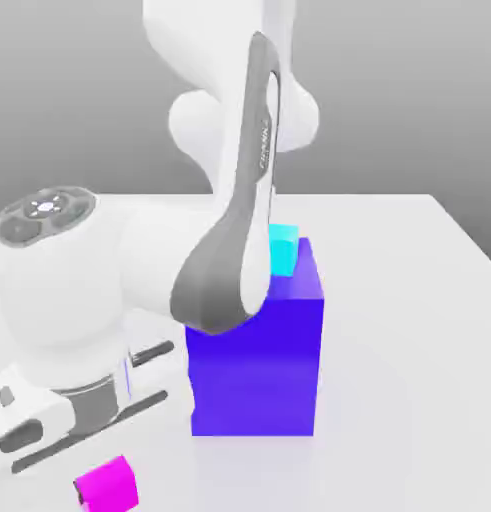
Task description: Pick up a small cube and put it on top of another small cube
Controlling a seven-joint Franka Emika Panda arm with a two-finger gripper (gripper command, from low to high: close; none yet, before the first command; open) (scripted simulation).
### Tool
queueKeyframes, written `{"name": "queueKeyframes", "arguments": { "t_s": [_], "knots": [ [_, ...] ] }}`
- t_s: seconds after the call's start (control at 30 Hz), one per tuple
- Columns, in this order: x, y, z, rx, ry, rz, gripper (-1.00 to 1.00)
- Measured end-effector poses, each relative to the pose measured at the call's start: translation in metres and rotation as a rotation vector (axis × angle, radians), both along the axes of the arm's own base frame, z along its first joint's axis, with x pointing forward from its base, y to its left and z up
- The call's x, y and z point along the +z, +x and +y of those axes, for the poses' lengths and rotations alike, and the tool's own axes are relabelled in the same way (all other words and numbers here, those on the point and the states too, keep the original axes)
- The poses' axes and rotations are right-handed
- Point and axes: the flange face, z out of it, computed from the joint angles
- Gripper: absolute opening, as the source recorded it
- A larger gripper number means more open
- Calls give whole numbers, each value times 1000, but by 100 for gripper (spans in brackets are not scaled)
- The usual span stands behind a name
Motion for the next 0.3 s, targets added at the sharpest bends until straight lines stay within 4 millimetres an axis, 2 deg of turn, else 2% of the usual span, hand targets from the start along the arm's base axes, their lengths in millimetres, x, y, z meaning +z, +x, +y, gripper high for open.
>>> {"name": "queueKeyframes", "arguments": {
  "t_s": [0.07,0.1,0.17,0.2,0.3],
  "knots": [
    [7,-10,-50,-163,-2,-4,-100],
    [1,-16,-75,-243,-4,-7,-100],
    [-30,-21,-94,-305,-6,-9,-100],
    [-40,-22,-97,-316,-6,-9,100],
    [-40,-22,-97,-316,-6,-9,100]
  ]
}}
